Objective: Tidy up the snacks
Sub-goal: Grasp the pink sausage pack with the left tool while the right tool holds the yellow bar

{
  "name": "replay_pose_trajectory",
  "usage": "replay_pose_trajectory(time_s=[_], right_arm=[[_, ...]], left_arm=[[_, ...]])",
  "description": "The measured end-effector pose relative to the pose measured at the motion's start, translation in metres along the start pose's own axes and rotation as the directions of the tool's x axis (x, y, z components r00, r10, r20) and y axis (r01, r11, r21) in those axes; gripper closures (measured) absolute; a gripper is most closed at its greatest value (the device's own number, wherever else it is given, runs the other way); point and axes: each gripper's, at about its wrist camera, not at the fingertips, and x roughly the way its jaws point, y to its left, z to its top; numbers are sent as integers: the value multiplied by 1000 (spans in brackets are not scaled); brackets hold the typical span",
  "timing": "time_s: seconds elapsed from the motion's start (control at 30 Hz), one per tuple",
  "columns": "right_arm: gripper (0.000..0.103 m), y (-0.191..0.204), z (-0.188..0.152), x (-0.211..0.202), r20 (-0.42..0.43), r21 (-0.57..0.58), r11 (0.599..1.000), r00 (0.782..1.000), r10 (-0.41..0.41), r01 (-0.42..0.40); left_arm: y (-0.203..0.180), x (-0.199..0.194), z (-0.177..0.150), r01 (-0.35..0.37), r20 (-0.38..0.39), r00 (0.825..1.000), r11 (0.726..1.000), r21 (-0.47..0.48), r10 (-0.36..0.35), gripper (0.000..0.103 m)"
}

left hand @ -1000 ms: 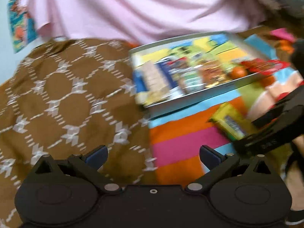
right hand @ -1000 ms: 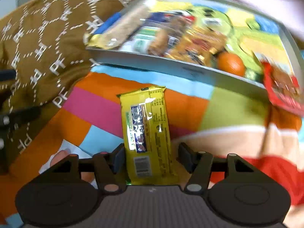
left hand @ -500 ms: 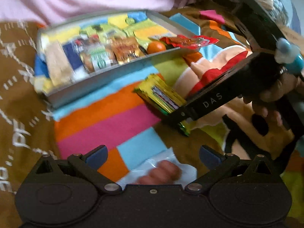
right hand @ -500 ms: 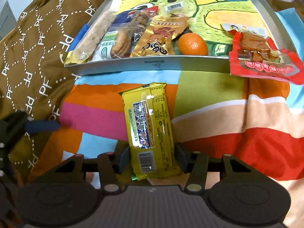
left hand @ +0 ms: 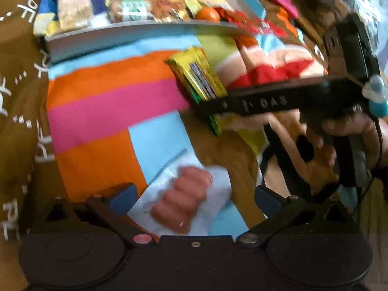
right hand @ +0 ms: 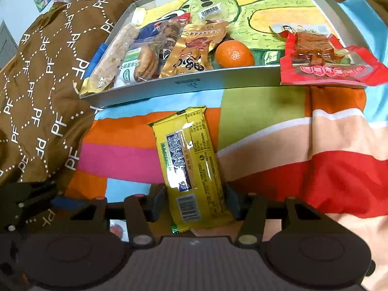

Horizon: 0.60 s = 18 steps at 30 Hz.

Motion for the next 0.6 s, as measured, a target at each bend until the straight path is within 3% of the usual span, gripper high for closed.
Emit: replay_pose_trajectory(time_s=[0.13,0.23,0.33,0.47,0.6], right_arm=[[52,2,-7,-5,-10,-5,1000,1000,-1,1],[53,0,-11,-12,-29,21,1000,999,13,-12],[54,-5,-17,-19,-53,74,996,997,51,-47],[55,-10,-28,-28,-100,132,988,990,100,-86],[53,1,-34,-36,-123,45,999,992,33,-28]], left_arm=[[-25,3,-11,-99,-27,995,994,53,101,3],[-39,6,-17,-204,-18,978,976,80,206,10],[-43,2,-20,-211,-12,977,976,60,212,17],[-33,-7,-20,-204,-1,979,978,-40,204,26],[-31,-11,-22,-206,4,978,975,-87,207,26]])
